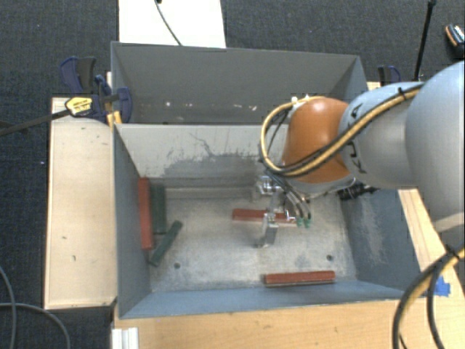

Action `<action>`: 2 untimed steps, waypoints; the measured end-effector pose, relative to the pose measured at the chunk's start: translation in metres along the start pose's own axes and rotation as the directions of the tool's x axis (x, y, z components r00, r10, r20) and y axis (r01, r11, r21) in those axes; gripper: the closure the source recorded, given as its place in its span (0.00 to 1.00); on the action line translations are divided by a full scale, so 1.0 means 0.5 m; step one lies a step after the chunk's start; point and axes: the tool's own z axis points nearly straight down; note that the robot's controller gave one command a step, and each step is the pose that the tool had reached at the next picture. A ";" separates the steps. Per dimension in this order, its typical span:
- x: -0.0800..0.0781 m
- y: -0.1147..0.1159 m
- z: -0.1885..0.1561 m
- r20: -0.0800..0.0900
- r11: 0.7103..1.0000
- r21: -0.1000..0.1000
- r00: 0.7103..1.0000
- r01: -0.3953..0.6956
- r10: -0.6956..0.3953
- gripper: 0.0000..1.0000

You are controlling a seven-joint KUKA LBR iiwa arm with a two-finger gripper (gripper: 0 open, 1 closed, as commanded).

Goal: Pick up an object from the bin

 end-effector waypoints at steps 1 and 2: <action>0.000 0.000 -0.001 0.000 1.000 0.000 1.000 -0.002 0.002 1.00; -0.003 0.001 -0.032 0.002 1.000 0.000 1.000 -0.005 0.005 1.00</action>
Offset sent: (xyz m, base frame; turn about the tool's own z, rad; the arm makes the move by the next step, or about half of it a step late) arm 0.0000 0.0000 0.0000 0.0000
